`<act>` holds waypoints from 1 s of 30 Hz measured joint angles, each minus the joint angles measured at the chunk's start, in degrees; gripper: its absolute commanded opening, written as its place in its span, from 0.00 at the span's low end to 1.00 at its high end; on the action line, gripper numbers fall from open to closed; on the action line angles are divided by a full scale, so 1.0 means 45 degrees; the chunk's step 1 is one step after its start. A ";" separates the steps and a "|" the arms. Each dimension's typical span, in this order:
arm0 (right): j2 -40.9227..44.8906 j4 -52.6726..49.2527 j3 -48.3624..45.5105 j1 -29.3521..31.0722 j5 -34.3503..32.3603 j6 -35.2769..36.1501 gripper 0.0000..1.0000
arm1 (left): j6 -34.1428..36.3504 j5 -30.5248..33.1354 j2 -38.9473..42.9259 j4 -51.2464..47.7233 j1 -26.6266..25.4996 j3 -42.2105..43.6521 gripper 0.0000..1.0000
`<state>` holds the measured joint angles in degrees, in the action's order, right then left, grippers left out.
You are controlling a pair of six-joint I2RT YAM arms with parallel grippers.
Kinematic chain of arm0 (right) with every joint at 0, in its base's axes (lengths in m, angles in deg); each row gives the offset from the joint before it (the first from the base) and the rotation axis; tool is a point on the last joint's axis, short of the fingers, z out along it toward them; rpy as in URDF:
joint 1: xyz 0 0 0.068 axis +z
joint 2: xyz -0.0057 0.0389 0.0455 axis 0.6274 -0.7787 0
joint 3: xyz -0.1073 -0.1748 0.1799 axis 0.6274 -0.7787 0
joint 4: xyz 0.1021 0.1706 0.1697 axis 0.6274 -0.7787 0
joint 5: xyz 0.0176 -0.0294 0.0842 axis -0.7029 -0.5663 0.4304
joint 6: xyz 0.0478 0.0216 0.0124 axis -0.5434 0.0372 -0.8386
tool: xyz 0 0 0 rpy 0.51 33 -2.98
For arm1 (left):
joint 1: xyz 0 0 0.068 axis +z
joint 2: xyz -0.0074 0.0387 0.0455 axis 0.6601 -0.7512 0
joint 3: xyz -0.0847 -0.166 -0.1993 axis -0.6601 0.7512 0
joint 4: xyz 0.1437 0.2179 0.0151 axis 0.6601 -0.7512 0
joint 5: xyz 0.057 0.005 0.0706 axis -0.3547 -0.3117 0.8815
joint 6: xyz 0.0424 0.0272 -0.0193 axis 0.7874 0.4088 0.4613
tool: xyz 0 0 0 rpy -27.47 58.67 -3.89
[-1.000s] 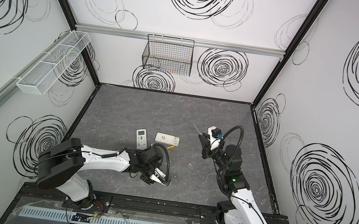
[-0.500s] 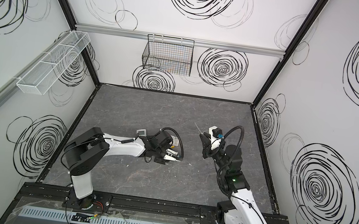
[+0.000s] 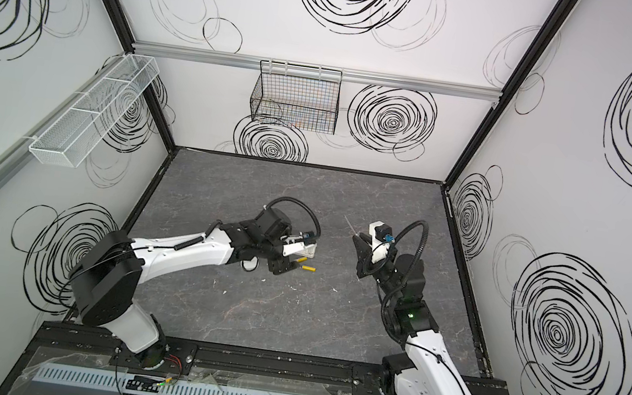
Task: Unload the batteries from the remote control
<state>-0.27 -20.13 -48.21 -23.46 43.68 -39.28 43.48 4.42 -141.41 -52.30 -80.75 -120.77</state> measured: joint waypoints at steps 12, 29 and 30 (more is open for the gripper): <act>-0.1982 0.1137 -0.1375 0.0083 -0.0486 -0.2239 0.00 | -0.5848 -0.0345 0.0398 0.0704 0.4430 0.1977 0.96; -0.4507 0.3045 -0.2501 0.0942 -0.1613 -0.4765 0.00 | -0.9122 0.2565 -0.0724 0.0816 0.3619 0.2152 0.98; -0.4668 0.3162 -0.2516 0.0976 -0.1681 -0.4857 0.00 | -0.9199 0.2657 -0.0845 0.0826 0.3604 0.2152 0.98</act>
<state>-21.28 -5.90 -59.53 -19.07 36.12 -61.14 2.08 16.38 -145.21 -48.59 -64.53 -111.08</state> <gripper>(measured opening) 0.186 0.976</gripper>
